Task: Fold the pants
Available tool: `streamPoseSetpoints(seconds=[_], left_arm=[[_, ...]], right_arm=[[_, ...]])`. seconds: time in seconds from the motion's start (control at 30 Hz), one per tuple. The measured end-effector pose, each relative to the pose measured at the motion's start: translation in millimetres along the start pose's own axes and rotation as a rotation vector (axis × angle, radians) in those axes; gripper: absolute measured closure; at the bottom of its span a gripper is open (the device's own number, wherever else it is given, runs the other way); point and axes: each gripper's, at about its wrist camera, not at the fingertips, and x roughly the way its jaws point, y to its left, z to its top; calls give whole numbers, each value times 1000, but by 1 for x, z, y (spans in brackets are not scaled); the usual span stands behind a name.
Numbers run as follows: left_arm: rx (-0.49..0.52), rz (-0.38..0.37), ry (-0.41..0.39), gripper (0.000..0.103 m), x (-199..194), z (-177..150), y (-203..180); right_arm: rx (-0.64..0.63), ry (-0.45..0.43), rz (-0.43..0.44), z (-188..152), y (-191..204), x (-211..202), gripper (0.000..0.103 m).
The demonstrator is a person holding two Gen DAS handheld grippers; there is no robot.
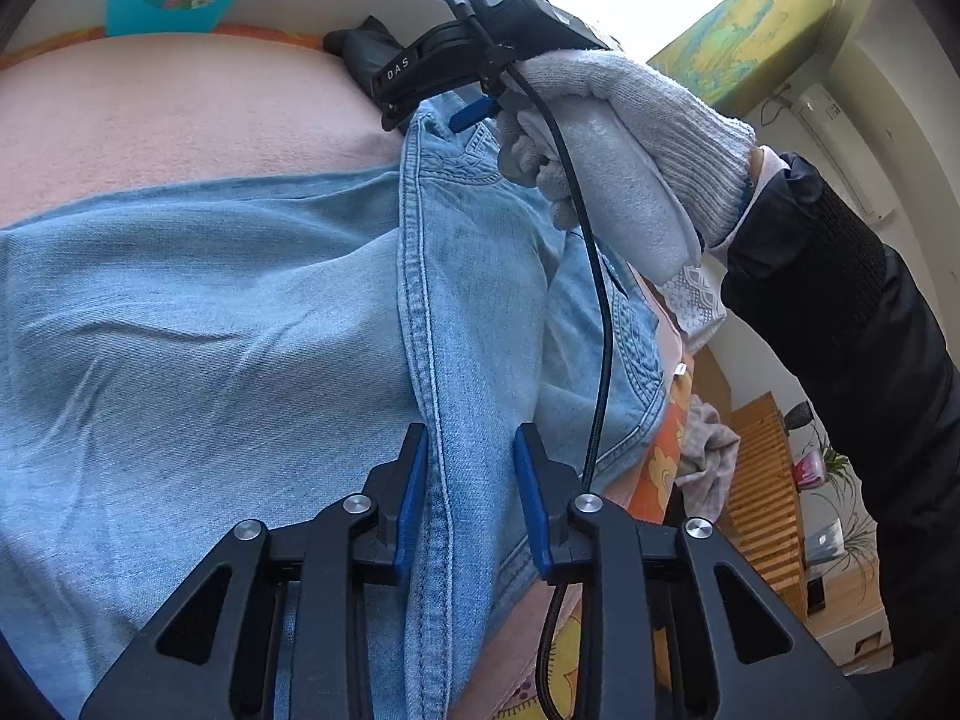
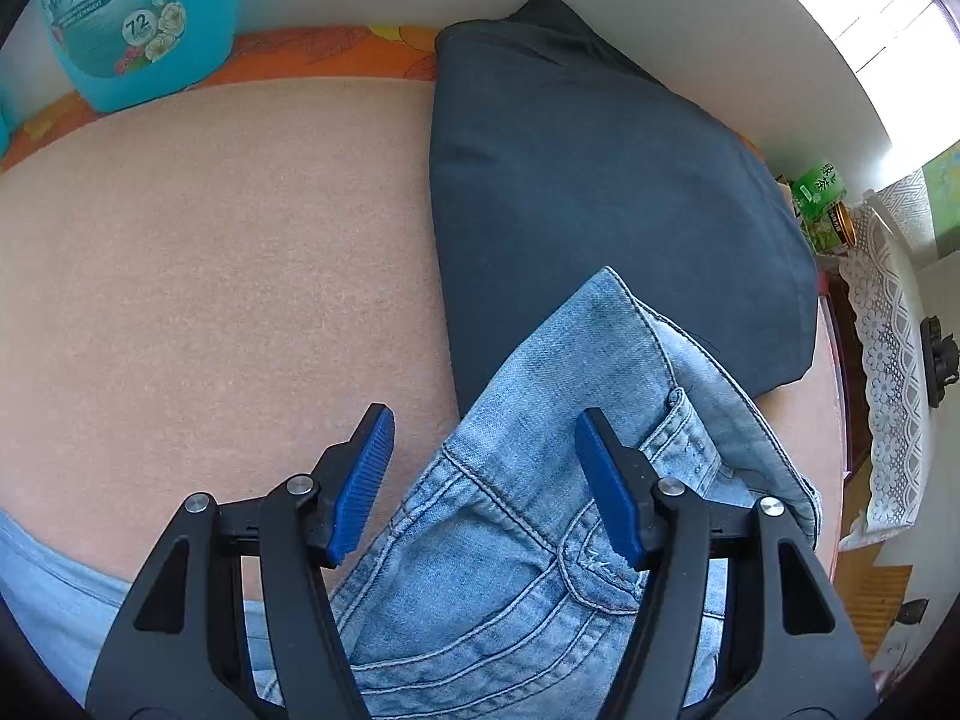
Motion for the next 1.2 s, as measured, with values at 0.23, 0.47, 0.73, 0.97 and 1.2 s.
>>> streamPoseSetpoints(seconds=[0.23,0.47,0.73,0.97,1.2], left_arm=[[28,31,-29,96,-3,4,-4],[92,61,-60,97,-13,3,-20],[195,83,-48,98,-8,-3,-49],[281,122,3,98,8,-18,-67],[302,150,42,98,16,-27,-68]], right_arm=[[106,-62,163,-11,-38,-27,88],[258,-248,285,-62,-96,-92,89],[443,-426,351,-164,-177,-126,90],[631,-482,401,-253,-226,-98,90],[775,-386,533,-307,-240,-32,90]])
